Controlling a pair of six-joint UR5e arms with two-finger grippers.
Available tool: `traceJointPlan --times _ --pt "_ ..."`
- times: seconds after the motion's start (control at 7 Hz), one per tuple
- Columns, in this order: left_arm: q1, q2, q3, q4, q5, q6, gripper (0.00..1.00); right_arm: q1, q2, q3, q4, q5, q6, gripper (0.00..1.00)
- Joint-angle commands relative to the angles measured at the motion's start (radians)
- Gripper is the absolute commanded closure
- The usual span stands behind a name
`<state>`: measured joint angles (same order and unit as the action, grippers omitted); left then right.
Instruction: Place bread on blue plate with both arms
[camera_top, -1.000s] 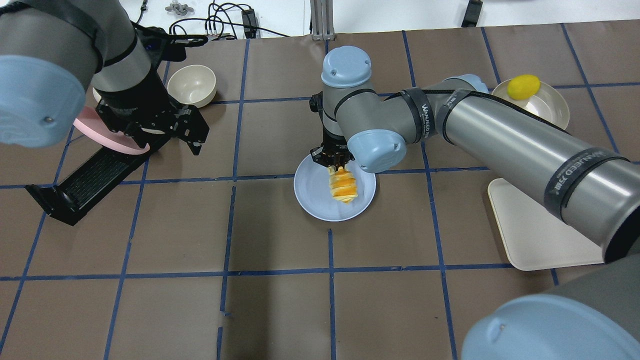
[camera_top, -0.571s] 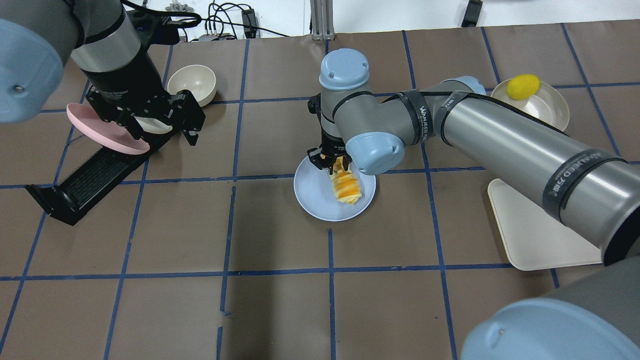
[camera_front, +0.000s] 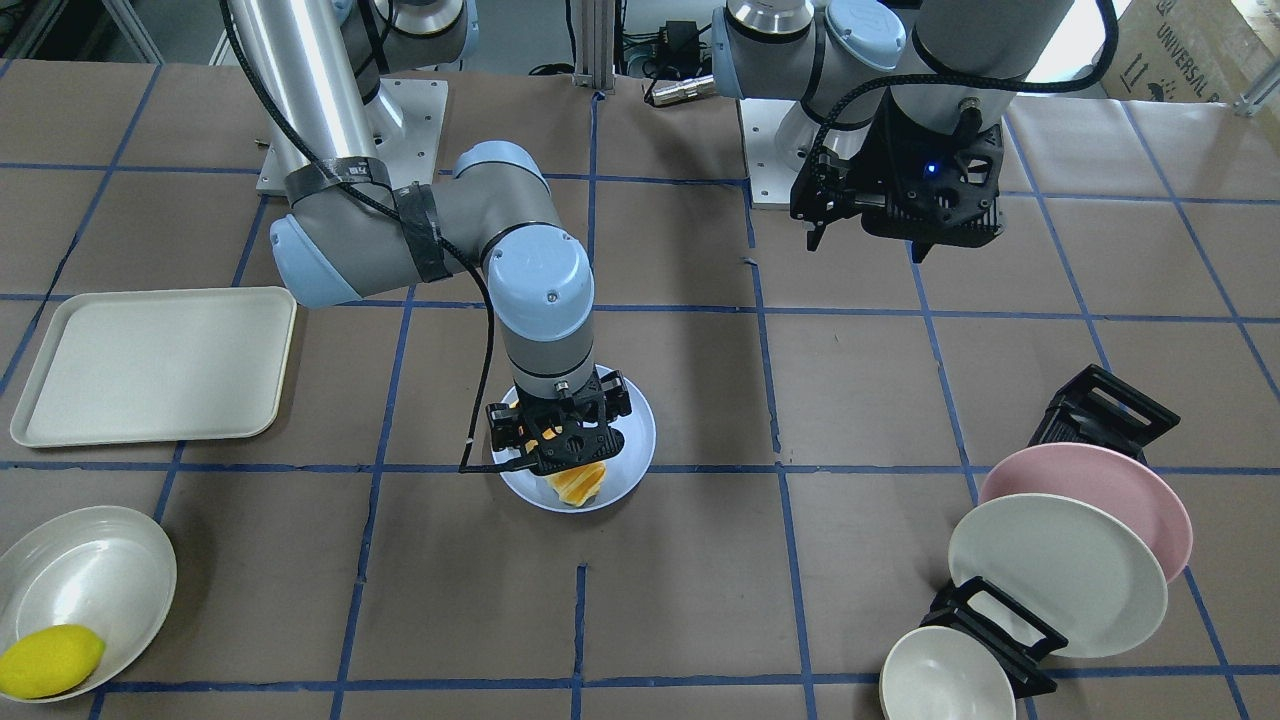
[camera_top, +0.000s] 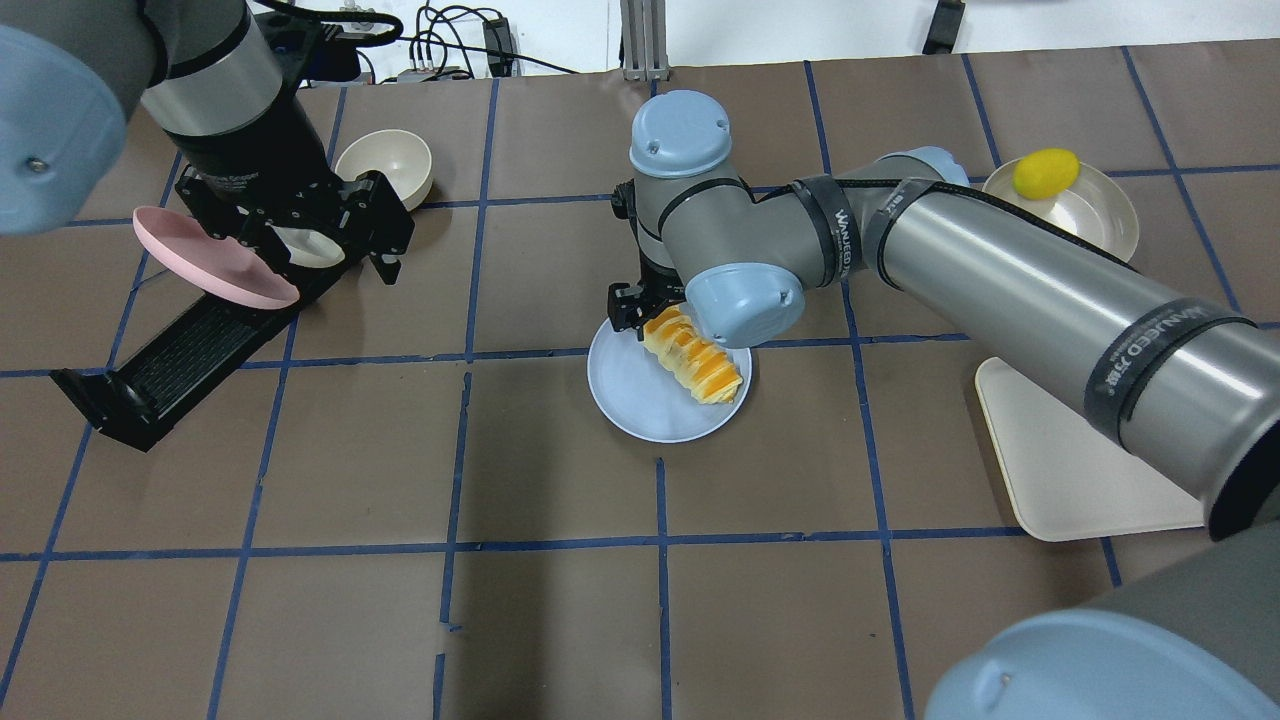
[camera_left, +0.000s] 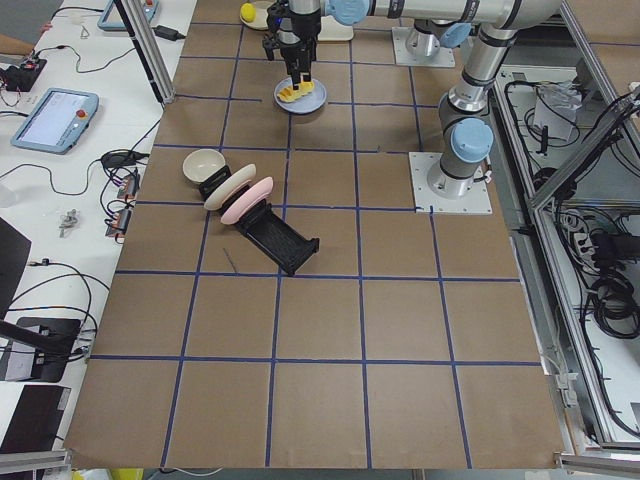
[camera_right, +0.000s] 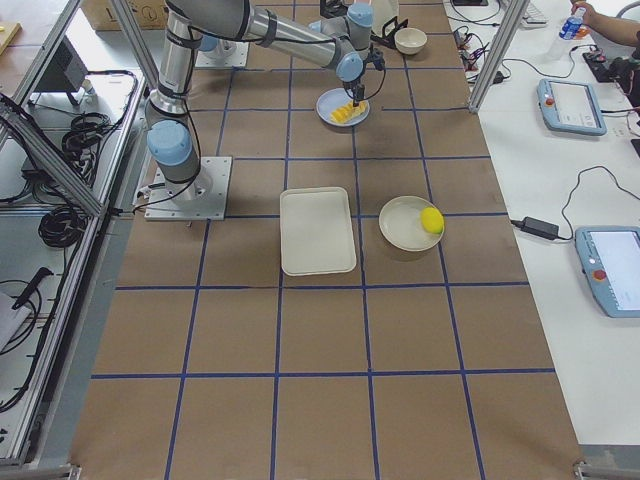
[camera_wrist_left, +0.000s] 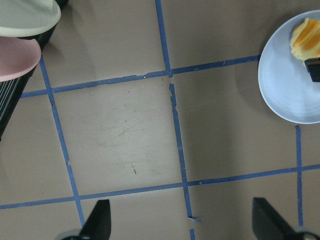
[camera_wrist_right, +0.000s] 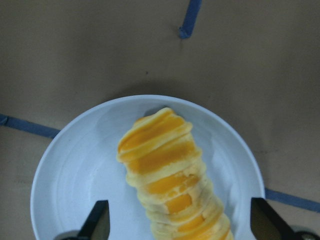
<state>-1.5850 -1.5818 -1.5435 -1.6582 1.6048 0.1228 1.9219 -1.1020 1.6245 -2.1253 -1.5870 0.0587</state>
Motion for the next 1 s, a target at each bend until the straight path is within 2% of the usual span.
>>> traceJointPlan --times 0.0,0.14,0.29,0.43,0.57,0.86 --pt "-0.001 -0.001 0.003 0.0 0.0 0.0 0.0 -0.015 -0.06 -0.058 0.019 -0.086 -0.007 0.0" --pt "-0.001 -0.001 0.005 0.0 -0.002 0.0 0.0 -0.035 -0.087 -0.08 -0.055 -0.137 0.0 0.0" --pt "-0.004 0.0 0.005 0.0 -0.003 -0.002 0.0 -0.072 -0.093 -0.095 -0.184 -0.184 0.003 0.0" --pt "-0.004 -0.001 0.003 0.0 -0.023 -0.002 0.0 -0.113 -0.084 -0.109 -0.247 -0.183 -0.01 0.0" --pt "-0.004 -0.001 -0.006 0.001 -0.031 -0.003 0.0 -0.135 -0.123 -0.118 -0.163 -0.186 -0.04 0.0" --pt "-0.004 0.0 0.005 0.001 -0.019 -0.002 0.0 -0.181 -0.249 -0.146 0.27 -0.183 -0.031 0.0"
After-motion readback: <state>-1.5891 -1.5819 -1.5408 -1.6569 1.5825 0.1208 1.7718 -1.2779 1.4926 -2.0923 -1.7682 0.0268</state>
